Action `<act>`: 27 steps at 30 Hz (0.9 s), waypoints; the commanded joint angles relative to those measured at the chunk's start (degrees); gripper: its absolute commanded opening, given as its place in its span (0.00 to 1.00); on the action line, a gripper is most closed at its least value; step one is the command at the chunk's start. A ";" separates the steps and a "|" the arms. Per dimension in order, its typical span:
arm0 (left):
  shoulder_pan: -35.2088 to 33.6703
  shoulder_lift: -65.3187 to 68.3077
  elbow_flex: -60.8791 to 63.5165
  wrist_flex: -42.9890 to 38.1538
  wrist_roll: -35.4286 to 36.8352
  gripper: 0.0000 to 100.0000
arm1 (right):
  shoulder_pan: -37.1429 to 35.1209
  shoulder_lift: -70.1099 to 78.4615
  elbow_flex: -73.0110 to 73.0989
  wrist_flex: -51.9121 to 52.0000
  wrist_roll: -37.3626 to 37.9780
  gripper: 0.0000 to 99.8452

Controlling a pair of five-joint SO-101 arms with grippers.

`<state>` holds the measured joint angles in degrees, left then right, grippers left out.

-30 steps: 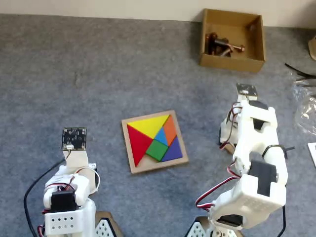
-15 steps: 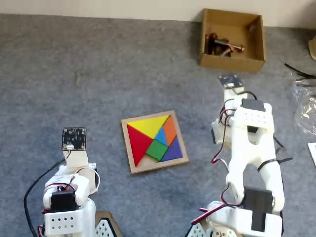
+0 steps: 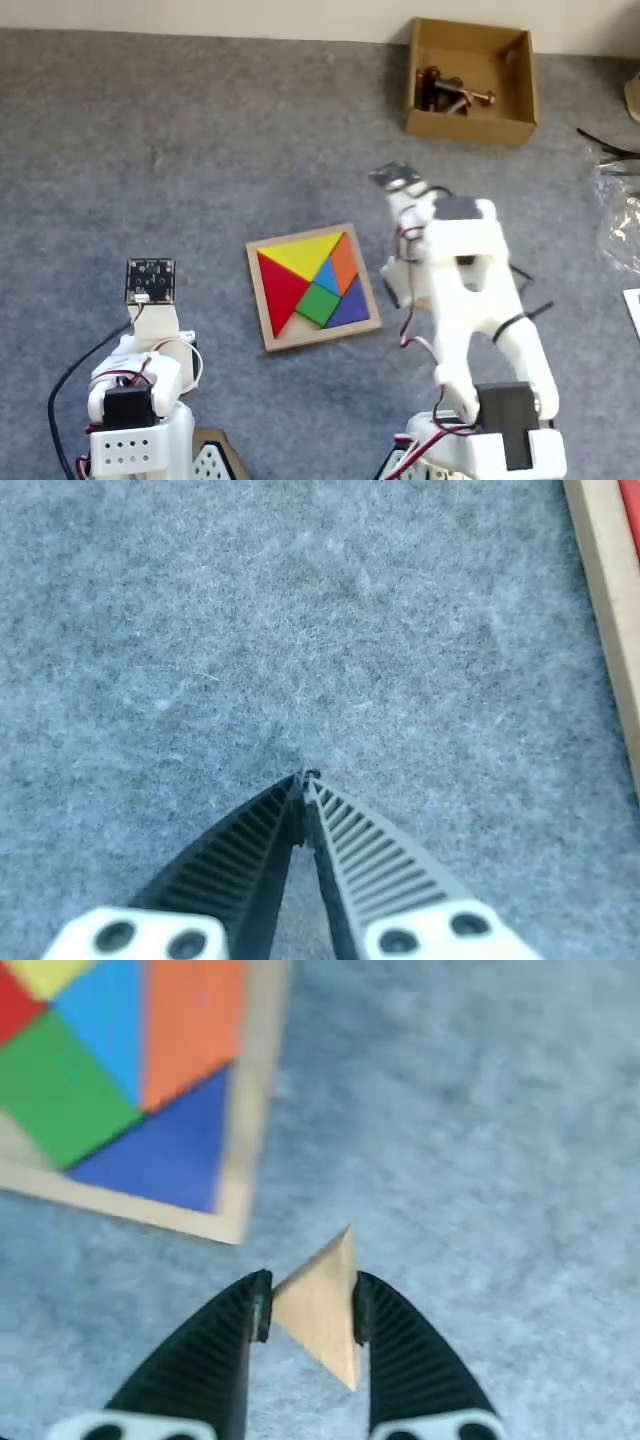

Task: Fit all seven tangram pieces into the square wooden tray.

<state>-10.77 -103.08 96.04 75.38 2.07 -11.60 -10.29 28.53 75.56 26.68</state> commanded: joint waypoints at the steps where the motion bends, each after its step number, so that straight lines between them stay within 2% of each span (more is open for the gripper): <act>1: -0.48 0.40 1.19 0.44 0.09 0.00 | -8.04 -2.95 -0.66 0.40 0.53 0.00; 5: -0.48 0.40 1.19 0.44 0.09 0.00 | -14.73 -2.68 -1.54 0.48 0.53 0.00; 12: -0.48 0.40 1.19 0.44 0.09 0.00 | -21.23 -2.42 -2.15 0.57 0.53 0.00; 17: -0.48 0.40 1.19 0.44 0.09 0.00 | -26.15 -2.42 -1.98 0.13 5.54 0.00; 22: -0.48 0.40 1.19 0.44 0.09 0.00 | -25.63 -2.51 -2.15 0.04 6.07 0.00; 27: -0.48 0.40 1.19 0.44 0.09 0.00 | -19.74 -2.86 -1.98 0.04 6.07 0.00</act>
<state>-10.77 -103.08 96.04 75.38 2.07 -34.99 -10.29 28.53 75.56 32.22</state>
